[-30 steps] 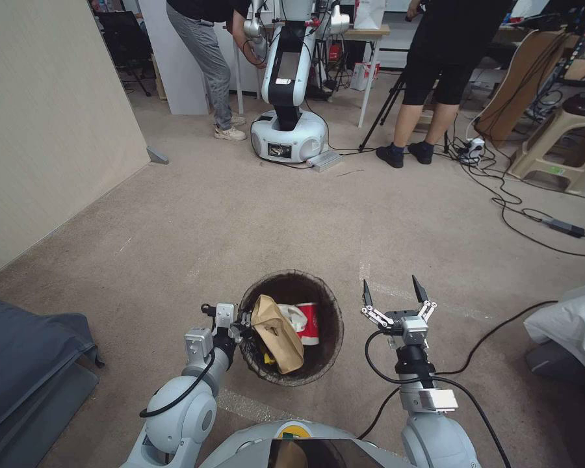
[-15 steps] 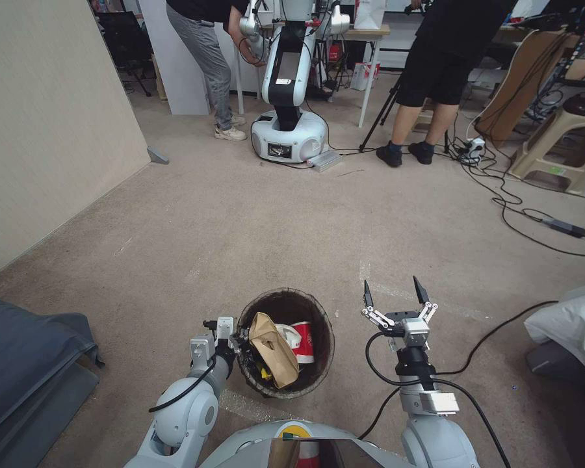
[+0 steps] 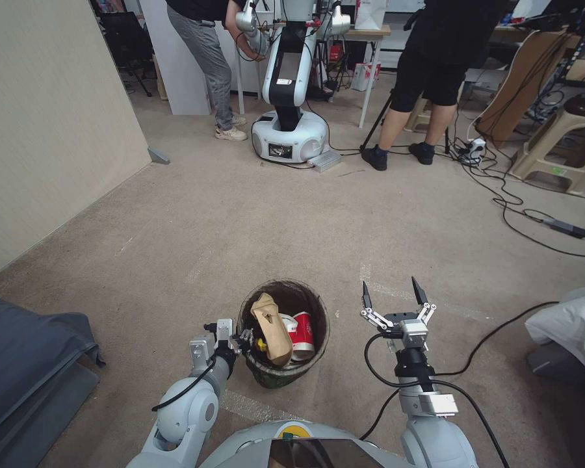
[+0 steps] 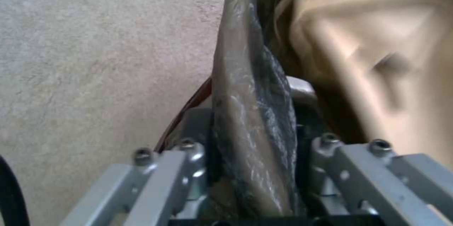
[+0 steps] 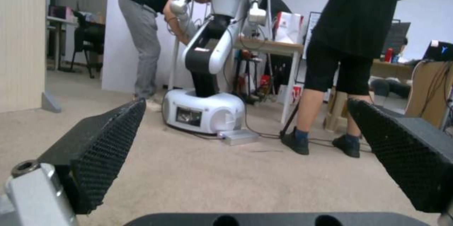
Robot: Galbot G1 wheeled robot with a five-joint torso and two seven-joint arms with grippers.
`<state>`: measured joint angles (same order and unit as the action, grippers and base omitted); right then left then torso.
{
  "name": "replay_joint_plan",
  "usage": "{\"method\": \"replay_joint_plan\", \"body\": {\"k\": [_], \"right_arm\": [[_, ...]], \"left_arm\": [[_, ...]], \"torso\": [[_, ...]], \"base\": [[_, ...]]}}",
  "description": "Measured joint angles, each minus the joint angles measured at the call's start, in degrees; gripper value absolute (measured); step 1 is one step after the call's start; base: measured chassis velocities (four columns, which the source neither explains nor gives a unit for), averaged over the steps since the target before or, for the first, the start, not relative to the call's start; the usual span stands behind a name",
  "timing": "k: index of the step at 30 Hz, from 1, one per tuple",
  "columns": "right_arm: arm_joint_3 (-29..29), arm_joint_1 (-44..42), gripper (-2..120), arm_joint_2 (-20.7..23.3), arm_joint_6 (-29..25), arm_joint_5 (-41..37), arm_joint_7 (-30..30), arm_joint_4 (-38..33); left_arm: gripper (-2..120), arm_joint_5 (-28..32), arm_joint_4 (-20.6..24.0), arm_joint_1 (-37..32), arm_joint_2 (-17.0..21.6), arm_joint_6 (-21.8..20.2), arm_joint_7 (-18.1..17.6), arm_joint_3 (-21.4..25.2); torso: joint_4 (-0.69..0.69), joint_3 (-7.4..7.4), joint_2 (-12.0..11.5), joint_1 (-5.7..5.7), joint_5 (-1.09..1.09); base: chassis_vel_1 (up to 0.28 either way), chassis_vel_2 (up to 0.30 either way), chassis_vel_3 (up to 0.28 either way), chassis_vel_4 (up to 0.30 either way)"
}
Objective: Pick up the trash bin, then pick up the garbage from the floor and place it into the trash bin.
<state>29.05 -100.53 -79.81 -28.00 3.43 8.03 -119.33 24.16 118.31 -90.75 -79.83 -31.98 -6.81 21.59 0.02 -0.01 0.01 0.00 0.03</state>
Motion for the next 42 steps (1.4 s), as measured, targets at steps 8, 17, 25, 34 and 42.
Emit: {"method": "replay_joint_plan", "body": {"k": [8, 17, 25, 34, 42], "right_arm": [[-0.02, -0.14, 100, -0.08, -0.16, 0.36, -0.34, 0.05], [-0.09, -0.41, 100, -0.16, -0.31, 0.73, -0.81, 0.06], [-0.05, -0.37, 100, -0.09, -0.50, 1.03, -1.21, 0.17], [-0.02, -0.39, 100, -0.70, -1.22, 1.78, -1.34, 0.47], [-0.05, -0.80, 100, -2.27, -1.54, 2.90, -0.47, 0.78]], "left_arm": [[59, 1.48, -1.67, 0.36, -0.30, 0.66, 0.66, 0.10], [92, 1.47, -0.63, 0.96, 0.01, 2.06, 1.61, 0.47], [99, -0.19, 1.30, 1.28, 0.07, 4.59, 2.52, 0.70], [100, -11.40, 4.58, 0.68, -0.05, 17.65, 5.49, 1.06], [100, -21.35, 4.07, -1.24, -1.30, 29.91, 4.67, 1.29]], "torso": [[-0.02, 0.01, 0.00, 0.00, -0.05], [-0.02, 0.02, -0.01, 0.00, -0.04], [-0.01, 0.01, -0.01, 0.00, -0.04], [-0.02, 0.01, -0.01, 0.00, -0.03], [-0.02, 0.01, -0.01, 0.00, -0.03]], "base": [[0.000, 0.000, 0.000, 0.000], [0.000, 0.000, 0.000, 0.000], [0.000, 0.000, 0.000, 0.000], [0.000, 0.000, 0.000, 0.000], [0.000, 0.000, 0.000, 0.000]]}}
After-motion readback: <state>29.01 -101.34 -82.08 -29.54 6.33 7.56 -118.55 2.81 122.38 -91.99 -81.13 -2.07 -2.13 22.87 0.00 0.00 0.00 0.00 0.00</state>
